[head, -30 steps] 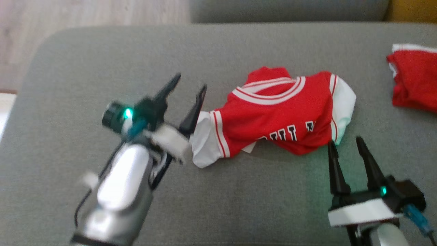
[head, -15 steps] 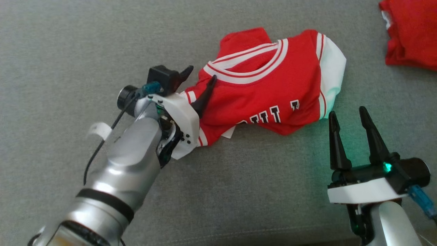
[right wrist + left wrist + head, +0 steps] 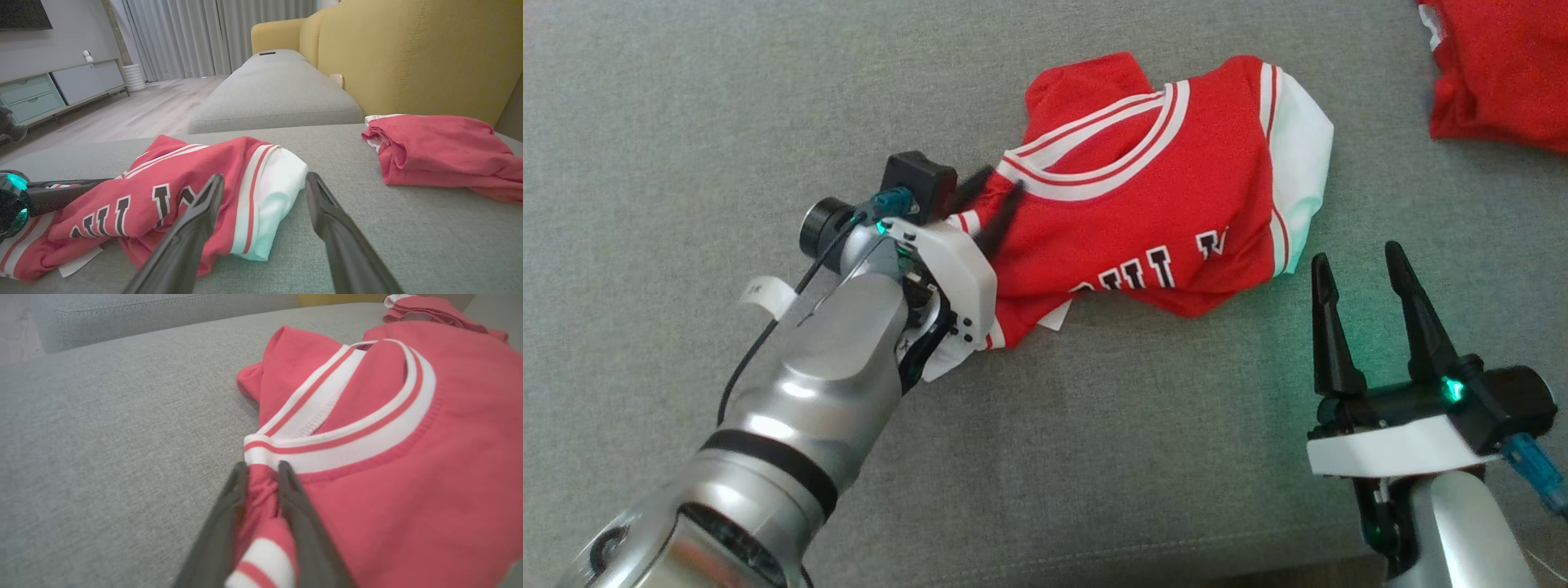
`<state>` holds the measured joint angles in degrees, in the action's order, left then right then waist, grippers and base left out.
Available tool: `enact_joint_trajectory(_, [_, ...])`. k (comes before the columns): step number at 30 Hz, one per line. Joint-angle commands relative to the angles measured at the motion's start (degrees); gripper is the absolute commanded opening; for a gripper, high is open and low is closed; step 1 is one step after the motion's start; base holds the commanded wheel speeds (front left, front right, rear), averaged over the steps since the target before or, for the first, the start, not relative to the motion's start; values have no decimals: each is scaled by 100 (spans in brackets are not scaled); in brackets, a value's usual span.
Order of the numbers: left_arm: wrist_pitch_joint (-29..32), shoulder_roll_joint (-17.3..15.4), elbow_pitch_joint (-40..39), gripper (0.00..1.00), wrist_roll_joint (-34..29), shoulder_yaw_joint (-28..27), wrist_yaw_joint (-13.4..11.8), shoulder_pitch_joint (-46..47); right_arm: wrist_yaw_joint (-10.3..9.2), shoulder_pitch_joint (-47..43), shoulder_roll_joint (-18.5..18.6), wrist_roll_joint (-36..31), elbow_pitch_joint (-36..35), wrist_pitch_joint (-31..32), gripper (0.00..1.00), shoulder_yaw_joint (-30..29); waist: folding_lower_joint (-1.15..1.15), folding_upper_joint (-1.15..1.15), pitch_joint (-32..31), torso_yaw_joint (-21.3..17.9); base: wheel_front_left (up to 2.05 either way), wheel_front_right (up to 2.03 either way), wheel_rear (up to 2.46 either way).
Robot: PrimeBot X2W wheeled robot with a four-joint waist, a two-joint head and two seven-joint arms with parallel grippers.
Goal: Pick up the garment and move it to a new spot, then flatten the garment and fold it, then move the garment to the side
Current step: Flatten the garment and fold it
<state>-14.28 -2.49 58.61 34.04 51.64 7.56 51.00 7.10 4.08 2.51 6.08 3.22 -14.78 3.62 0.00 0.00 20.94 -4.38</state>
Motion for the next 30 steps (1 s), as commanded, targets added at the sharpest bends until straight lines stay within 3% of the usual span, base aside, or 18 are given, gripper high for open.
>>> enact_joint_trajectory(1, [-64,-147,-81,0,76,-9,-8,262,39,93,37,61,-163,-22,100,127,0,0,-21,-3,0,0,0])
enact_joint_trajectory(7, [-70,-293,-312,0,290,259,-8,302,39,87,37,112,-153,-22,100,138,0,0,-165,-13,0,0,0])
enact_joint_trajectory(15, [-71,-527,-1620,0,-118,304,-8,378,39,-46,37,319,-127,-22,100,150,0,0,-680,-15,0,0,0])
enact_joint_trajectory(20, [-71,-603,-2290,0,69,423,-8,420,39,-139,37,519,-78,-22,100,243,0,0,-1041,-137,0,0,0])
enact_joint_trajectory(25, [61,-645,-3070,0,1044,561,-8,813,39,-191,37,703,-40,-22,100,413,0,0,-1333,-410,0,0,0])
enact_joint_trajectory(30, [98,-507,-3422,0,1752,297,-8,1589,39,-208,37,837,-21,-22,100,511,0,0,-1454,-763,0,0,0])
